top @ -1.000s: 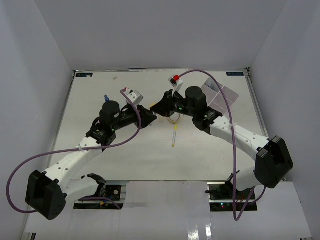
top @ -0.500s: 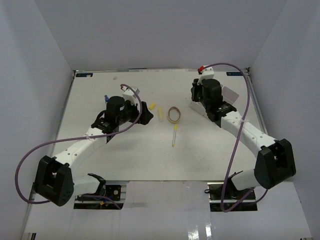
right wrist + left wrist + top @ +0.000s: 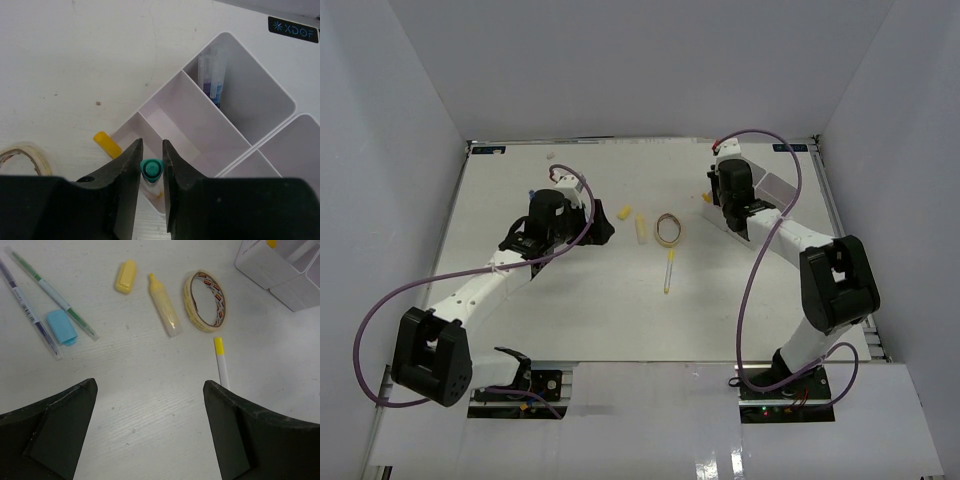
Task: Sort the stationery into containers
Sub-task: Place the pen in the storage box, then pick up the pen from the center of the board.
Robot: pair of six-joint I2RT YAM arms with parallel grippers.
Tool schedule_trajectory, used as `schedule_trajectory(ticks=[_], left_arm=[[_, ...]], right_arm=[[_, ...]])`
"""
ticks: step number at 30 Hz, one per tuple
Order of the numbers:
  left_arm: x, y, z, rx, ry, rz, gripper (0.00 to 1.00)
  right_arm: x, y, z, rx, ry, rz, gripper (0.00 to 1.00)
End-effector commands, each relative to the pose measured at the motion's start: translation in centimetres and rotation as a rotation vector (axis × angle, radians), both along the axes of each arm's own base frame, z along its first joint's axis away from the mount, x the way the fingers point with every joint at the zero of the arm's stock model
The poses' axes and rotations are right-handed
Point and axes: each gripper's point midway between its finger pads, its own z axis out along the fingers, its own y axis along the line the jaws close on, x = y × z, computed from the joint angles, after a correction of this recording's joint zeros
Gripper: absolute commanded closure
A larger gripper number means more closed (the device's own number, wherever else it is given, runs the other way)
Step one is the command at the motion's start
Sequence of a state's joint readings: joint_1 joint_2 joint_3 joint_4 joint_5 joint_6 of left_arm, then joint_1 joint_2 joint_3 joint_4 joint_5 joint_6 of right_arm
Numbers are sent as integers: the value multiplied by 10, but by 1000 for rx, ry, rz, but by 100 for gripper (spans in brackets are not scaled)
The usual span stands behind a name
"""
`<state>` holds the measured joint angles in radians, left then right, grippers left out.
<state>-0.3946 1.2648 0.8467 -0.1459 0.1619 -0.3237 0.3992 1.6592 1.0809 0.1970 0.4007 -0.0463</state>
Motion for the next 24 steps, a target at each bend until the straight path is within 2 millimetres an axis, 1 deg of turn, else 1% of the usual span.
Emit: schedule_trajectory(ticks=[1, 2, 3, 4, 5, 6, 7, 8, 9, 10, 11, 12, 13, 14, 15, 16, 17, 18, 19, 20, 21, 22, 23, 24], left_arm=[[6, 3, 16, -7, -26, 32, 2], [6, 3, 16, -7, -23, 33, 2], [6, 3, 15, -8, -19, 31, 2], [5, 2, 13, -12, -8, 29, 2], [4, 1, 11, -10, 5, 25, 2], [3, 0, 9, -12, 18, 22, 2], [4, -2, 7, -14, 34, 20, 2], [0, -3, 3, -17, 63, 23, 2], [-1, -6, 1, -18, 78, 20, 2], [-3, -10, -1, -18, 93, 14, 2], [-8, -20, -3, -13, 121, 0, 2], [-11, -27, -4, -7, 130, -11, 2], [-16, -33, -6, 6, 147, -15, 2], [-19, -47, -8, 26, 152, -16, 2], [-21, -53, -10, 37, 164, -13, 2], [-25, -58, -15, 52, 188, -13, 2], [-28, -71, -15, 62, 189, -19, 2], [-29, -76, -28, 82, 227, 5, 2], [-30, -82, -33, 98, 240, 8, 2], [-40, -93, -40, 124, 259, -13, 2], [-35, -99, -48, 151, 269, 21, 2], [-36, -105, -53, 170, 275, 24, 2], [-44, -115, -58, 195, 286, 6, 2], [-39, -124, -64, 216, 289, 15, 2]], right_arm=[[20, 4, 31, 23, -108, -8, 71], [19, 5, 28, 28, -102, -3, 64], [17, 6, 28, 31, -100, 4, 51], [15, 7, 29, 43, -102, 6, 46], [11, 5, 39, 54, -118, 7, 41], [6, 3, 39, 58, -109, 4, 32], [2, 1, 43, 64, -111, 4, 28], [-4, 1, 59, 84, -134, 7, 25], [-10, 0, 63, 89, -135, 10, 19], [-17, -3, 63, 88, -117, 11, 17], [-26, -4, 80, 112, -143, 20, 13], [-33, -7, 80, 110, -136, 23, 11], [-46, -10, 91, 142, -139, 16, 10], [-54, -11, 92, 168, -130, 13, 6], [-63, -12, 90, 179, -118, 15, 4], [-75, -15, 104, 202, -141, 20, 2], [-85, -17, 99, 209, -113, 27, 4], [-94, -18, 97, 228, -95, 24, 6], [-107, -21, 101, 241, -104, 32, 7], [-116, -25, 96, 243, -86, 29, 10], [-123, -27, 95, 264, -87, 20, 10], [-129, -29, 94, 270, -91, 17, 10], [-141, -33, 89, 280, -100, 21, 10], [-147, -36, 87, 287, -105, 17, 10]])
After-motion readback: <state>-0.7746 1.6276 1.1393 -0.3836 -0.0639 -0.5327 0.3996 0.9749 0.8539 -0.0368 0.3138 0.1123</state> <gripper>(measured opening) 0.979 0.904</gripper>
